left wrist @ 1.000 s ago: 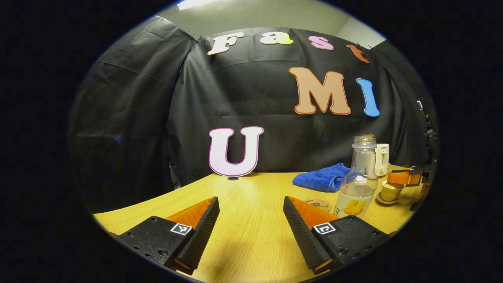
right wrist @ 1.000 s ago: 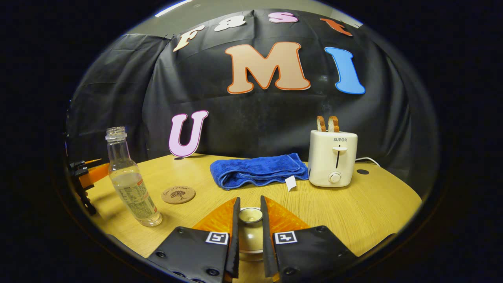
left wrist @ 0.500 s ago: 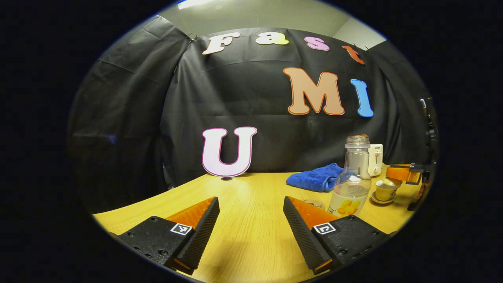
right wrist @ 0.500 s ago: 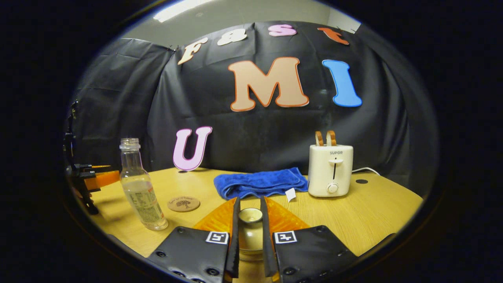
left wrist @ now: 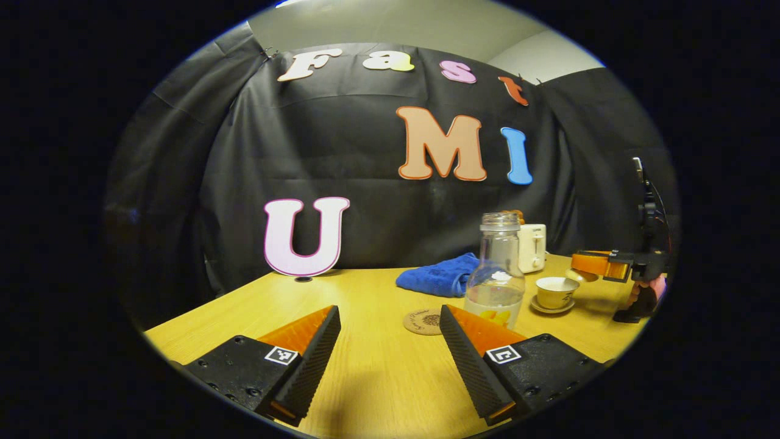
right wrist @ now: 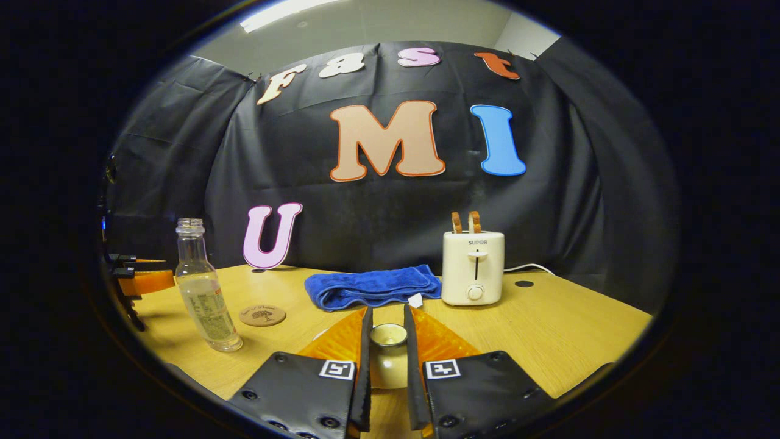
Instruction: Open the teacup lid with one hand, grasp the water bottle and pour water into the teacup with the other hand; after pouring, place the water bottle on the coaster and then close the teacup lid.
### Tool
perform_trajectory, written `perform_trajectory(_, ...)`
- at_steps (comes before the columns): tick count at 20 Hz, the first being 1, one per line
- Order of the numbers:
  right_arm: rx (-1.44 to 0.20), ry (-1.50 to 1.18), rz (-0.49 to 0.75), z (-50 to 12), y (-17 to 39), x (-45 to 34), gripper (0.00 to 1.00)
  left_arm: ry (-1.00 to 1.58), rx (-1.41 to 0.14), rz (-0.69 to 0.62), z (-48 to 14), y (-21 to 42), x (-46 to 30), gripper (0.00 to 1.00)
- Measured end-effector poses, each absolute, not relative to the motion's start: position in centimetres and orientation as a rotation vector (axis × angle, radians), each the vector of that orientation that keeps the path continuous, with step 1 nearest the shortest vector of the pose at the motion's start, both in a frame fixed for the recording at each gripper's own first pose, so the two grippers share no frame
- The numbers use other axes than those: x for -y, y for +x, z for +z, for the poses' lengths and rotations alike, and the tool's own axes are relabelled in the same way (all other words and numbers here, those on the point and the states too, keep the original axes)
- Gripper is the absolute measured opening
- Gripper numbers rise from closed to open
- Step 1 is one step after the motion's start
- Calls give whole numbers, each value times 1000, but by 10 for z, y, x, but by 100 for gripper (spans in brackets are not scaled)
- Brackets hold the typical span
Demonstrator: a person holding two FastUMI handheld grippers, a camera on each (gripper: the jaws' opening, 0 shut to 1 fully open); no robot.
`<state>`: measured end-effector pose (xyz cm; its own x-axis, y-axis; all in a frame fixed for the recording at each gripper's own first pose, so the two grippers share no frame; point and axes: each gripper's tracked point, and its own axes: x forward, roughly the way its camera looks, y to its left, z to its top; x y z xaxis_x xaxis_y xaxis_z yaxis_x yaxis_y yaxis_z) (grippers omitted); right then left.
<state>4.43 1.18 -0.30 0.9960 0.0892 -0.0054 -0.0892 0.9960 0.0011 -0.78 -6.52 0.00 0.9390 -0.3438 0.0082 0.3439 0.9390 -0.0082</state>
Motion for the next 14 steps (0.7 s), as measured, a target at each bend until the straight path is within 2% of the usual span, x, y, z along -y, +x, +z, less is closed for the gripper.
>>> perform_trajectory(1, -5, 1, 80, -3, 41, -8, 28, -10, 9, -392, 1, -10, 74, 95)
perform_trajectory(8, 0, -2, 8, 1, 21, 19, 28, -11, 9, -626, 0, -25, 113, 95)
perform_trajectory(14, 2, -4, -51, 1, 10, 38, 28, -10, -17, -714, -3, -25, 143, 96)
